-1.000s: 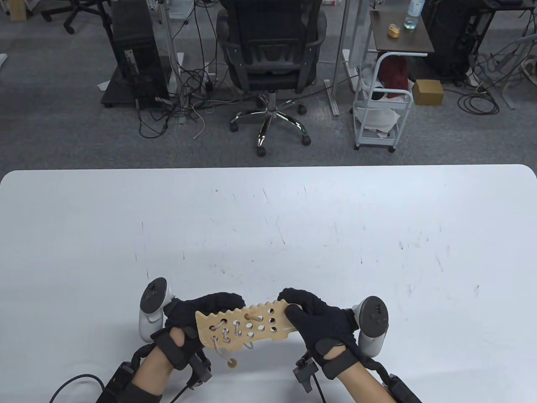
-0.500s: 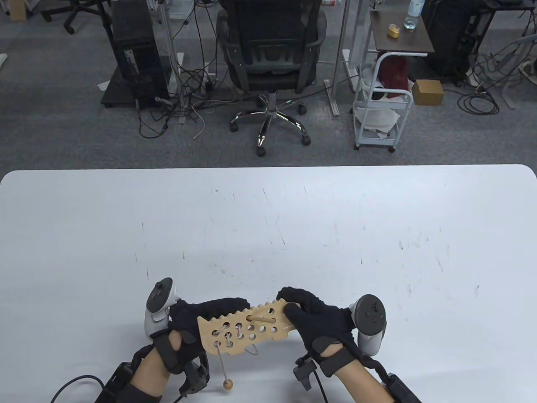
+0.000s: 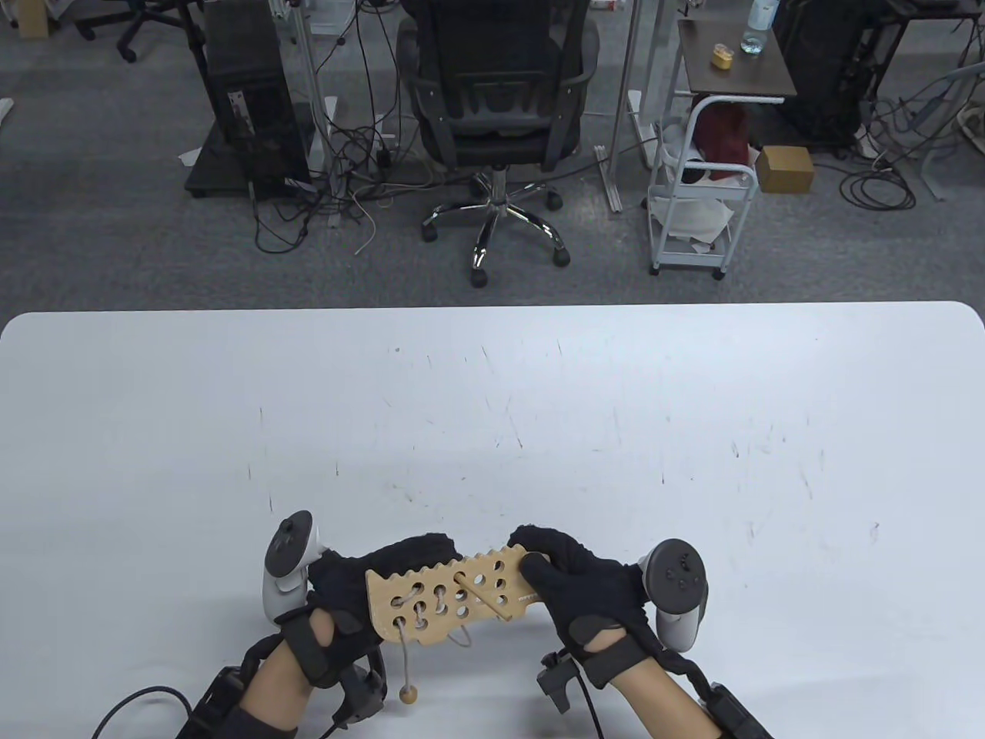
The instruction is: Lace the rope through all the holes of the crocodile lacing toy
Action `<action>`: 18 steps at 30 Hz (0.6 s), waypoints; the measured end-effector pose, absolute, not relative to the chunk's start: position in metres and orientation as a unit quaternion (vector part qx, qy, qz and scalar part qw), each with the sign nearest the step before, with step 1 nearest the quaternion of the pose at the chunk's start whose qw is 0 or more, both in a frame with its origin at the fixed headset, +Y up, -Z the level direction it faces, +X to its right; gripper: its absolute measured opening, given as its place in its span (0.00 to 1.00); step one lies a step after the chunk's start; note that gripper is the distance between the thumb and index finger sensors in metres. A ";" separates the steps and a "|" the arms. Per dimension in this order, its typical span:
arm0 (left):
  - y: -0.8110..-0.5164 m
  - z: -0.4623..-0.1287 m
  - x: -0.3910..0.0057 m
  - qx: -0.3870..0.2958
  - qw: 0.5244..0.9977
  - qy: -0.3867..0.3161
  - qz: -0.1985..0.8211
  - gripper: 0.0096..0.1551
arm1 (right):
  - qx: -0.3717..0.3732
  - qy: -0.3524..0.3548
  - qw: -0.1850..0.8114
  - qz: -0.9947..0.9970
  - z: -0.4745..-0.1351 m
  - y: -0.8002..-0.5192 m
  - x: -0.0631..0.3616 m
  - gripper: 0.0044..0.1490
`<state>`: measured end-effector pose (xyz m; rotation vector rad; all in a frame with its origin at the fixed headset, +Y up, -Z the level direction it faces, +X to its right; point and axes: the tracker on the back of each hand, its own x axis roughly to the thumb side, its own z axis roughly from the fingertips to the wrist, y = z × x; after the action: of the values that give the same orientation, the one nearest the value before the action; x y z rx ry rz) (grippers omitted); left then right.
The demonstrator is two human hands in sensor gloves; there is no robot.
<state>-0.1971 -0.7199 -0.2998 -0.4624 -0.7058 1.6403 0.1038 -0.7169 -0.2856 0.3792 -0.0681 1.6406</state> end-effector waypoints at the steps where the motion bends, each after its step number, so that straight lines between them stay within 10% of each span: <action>1: -0.720 -0.300 -0.197 -0.200 0.604 -0.306 0.708 0.32 | 0.168 -0.030 0.665 0.727 -0.286 -0.717 0.104 0.31; 18: -0.731 -0.307 -0.205 -0.197 0.616 -0.270 0.714 0.32 | 0.172 -0.041 0.678 0.713 -0.284 -0.711 0.108 0.29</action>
<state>-0.2047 -0.7313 -0.3066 -0.4528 -0.6213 1.6442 0.1081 -0.7106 -0.2836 0.3863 -0.0925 1.6031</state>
